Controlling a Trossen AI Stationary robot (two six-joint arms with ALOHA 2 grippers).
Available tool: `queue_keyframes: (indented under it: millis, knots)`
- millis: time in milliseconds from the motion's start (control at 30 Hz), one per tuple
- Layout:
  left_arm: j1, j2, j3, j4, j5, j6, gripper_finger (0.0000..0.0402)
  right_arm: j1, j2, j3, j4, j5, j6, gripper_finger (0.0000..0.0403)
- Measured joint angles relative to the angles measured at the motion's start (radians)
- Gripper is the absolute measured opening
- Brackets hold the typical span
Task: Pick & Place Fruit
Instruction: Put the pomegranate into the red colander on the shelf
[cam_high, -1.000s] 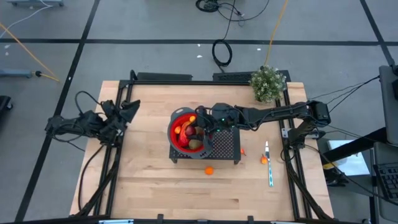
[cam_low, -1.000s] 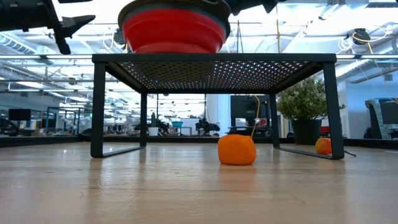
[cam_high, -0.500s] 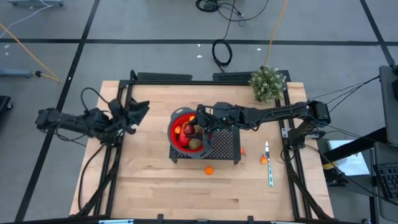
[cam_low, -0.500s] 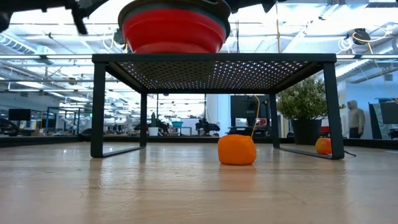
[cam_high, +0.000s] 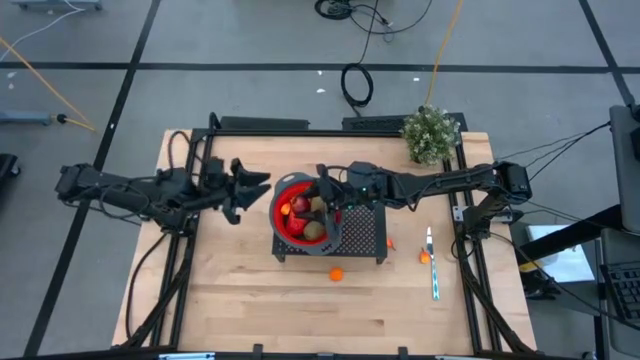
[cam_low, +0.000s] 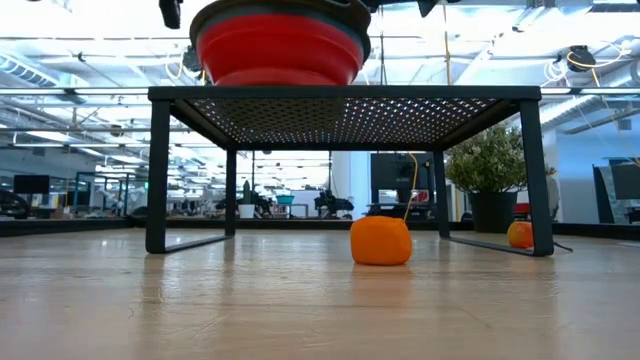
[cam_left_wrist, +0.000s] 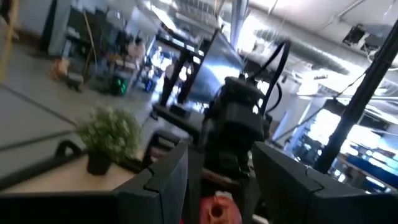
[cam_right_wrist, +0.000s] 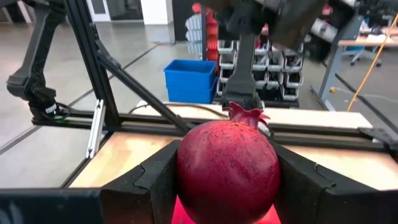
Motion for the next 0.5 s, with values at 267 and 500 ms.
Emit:
queue_keyframes:
  millis: [267, 500]
  knots:
    - [0.0, 0.076, 0.045, -0.05, 0.042, -0.083, 0.0179, 0.0, -0.019, 0.002, 0.058, 0.0, -0.006, 0.0199]
    - [0.0, 0.128, 0.045, -0.043, 0.084, -0.246, 0.0179, 0.0, -0.033, 0.0, 0.06, 0.001, -0.025, 0.0199]
